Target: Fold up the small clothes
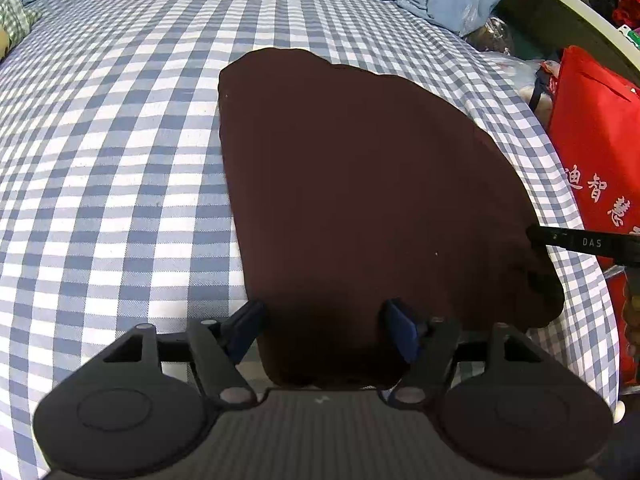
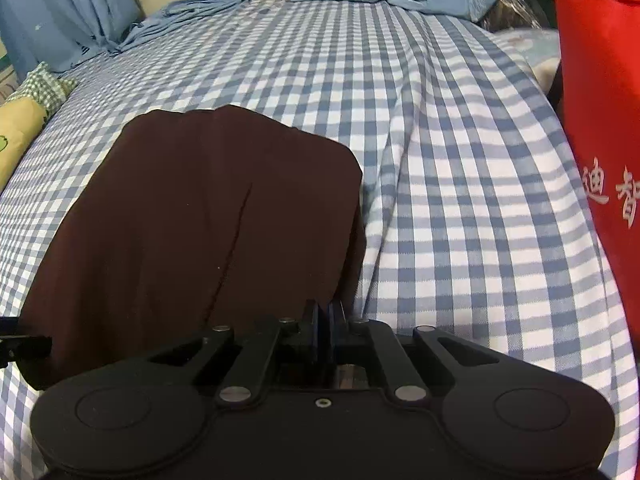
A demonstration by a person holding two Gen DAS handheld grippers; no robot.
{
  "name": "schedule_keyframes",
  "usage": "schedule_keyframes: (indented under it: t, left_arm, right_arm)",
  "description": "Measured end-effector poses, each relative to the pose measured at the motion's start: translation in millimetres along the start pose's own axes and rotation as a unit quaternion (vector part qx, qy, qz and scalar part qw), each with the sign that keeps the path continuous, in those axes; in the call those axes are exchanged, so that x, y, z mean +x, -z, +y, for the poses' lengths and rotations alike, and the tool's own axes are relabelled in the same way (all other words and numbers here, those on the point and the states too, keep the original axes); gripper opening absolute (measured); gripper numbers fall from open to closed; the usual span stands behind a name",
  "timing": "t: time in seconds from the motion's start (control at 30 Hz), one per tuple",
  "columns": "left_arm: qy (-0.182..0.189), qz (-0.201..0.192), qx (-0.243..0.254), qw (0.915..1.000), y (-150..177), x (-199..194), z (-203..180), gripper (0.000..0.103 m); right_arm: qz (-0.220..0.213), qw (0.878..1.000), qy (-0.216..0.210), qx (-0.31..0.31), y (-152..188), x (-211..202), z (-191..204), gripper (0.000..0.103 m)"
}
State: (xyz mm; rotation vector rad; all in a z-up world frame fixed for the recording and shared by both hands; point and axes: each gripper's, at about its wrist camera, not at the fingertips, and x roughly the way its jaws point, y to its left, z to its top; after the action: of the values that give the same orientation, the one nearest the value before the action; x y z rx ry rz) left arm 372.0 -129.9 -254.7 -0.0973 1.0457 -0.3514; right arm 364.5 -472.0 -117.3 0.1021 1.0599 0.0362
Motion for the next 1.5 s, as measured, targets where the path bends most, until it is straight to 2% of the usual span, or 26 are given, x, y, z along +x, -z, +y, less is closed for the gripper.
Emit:
schedule_keyframes:
  t: [0.63,0.9,1.13,1.23,1.27,1.4,1.47,1.5]
  left_arm:
    - [-0.005,0.004,-0.009,0.9999,-1,4,2,0.079]
    - [-0.010,0.007,-0.009,0.9999,-1,7,1,0.080]
    - [-0.019,0.014,-0.003,0.9997,-1,15,-3,0.081]
    - [-0.016,0.016,-0.008,0.9997,-3,13,-1,0.082]
    - [-0.017,0.016,-0.008,0.9997,-4,12,-1,0.084]
    - [-0.021,0.015,-0.007,0.9996,-11,5,-2,0.088]
    - [-0.019,0.011,-0.008,0.9997,-15,1,-2,0.089]
    - [-0.019,0.006,-0.010,0.9998,-17,-2,-2,0.090]
  right_arm:
    - [0.010,1.000,-0.001,0.016,5,7,-4,0.008]
    - [0.004,1.000,0.010,-0.018,7,9,2,0.005]
    - [0.009,1.000,0.009,-0.011,9,14,-1,0.006]
    - [0.007,1.000,-0.002,0.008,9,13,-6,0.012]
    - [0.004,1.000,-0.005,0.015,8,12,-8,0.021]
    - [-0.012,0.999,-0.025,0.041,4,8,-17,0.039]
    - [-0.022,0.998,-0.037,0.054,0,7,-22,0.056]
    - [-0.028,0.997,-0.043,0.058,-2,7,-23,0.059]
